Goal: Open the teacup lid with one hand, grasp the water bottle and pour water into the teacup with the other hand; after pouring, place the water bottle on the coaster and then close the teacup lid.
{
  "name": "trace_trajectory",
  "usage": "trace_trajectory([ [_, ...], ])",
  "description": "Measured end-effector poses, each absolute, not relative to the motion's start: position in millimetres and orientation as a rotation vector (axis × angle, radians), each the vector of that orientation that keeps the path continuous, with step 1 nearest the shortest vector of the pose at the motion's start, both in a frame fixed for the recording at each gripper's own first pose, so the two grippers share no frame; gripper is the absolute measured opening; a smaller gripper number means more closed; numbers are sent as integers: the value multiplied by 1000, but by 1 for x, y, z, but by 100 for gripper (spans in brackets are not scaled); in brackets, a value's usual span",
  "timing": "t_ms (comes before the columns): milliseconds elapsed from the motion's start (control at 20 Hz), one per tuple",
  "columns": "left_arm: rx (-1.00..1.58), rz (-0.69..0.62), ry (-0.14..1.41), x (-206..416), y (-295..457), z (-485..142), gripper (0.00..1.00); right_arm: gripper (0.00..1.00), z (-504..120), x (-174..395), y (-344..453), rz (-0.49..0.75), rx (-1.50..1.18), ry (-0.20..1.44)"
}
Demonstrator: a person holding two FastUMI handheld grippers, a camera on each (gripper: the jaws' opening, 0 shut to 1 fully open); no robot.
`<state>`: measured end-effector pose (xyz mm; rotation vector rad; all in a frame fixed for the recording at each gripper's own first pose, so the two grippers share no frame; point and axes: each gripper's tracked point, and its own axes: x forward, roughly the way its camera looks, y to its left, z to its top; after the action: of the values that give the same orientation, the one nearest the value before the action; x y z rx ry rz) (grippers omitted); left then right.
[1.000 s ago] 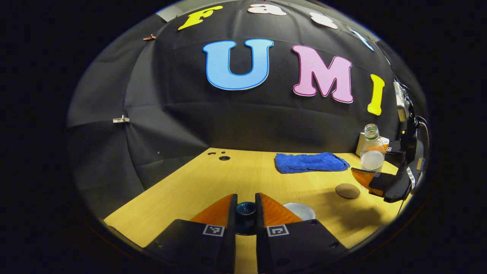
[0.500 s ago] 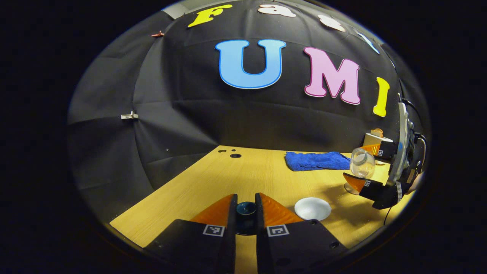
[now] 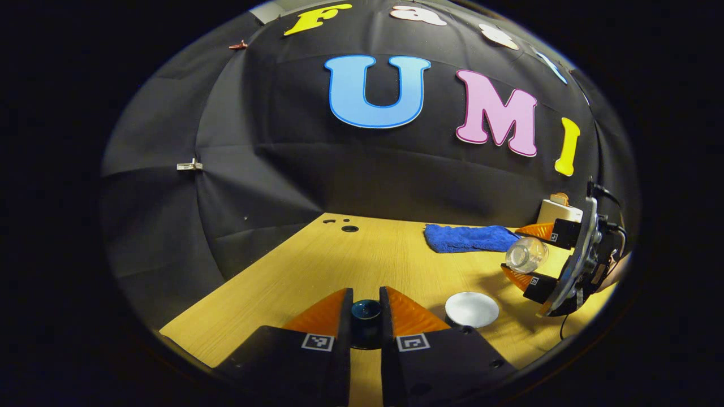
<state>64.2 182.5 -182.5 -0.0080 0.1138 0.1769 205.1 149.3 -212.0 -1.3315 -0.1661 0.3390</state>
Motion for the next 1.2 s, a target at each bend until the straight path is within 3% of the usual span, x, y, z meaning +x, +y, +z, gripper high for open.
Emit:
trace_trajectory([
  [100,-10,174,115,65,184,-184,29,74,-215,208,151,345,-1363,-187],
  [200,-12,174,116,65,185,-184,26,74,-219,210,154,358,-1380,-195],
  [350,-17,180,122,63,189,-188,29,74,-222,211,160,378,-1421,-219],
  [400,-19,182,125,62,190,-189,26,73,-222,212,161,387,-1441,-231],
  [450,-18,184,125,62,192,-190,29,73,-224,211,164,394,-1461,-245],
  [550,-15,185,128,62,192,-191,26,73,-226,213,166,410,-1490,-265],
  [850,3,180,130,58,192,-192,29,73,-230,214,171,446,-1541,-309],
  [900,5,180,131,57,192,-192,26,70,-231,214,172,446,-1550,-313],
  [950,6,180,131,57,191,-193,29,74,-231,214,172,446,-1560,-321],
  [1000,6,179,131,57,191,-193,26,73,-231,214,172,448,-1571,-327],
  [1050,6,178,133,56,191,-194,29,70,-231,215,171,450,-1582,-334],
  [1100,7,178,134,56,190,-194,26,74,-230,215,172,452,-1593,-343],
  [1200,8,177,135,56,190,-195,26,70,-230,215,172,458,-1614,-367],
])
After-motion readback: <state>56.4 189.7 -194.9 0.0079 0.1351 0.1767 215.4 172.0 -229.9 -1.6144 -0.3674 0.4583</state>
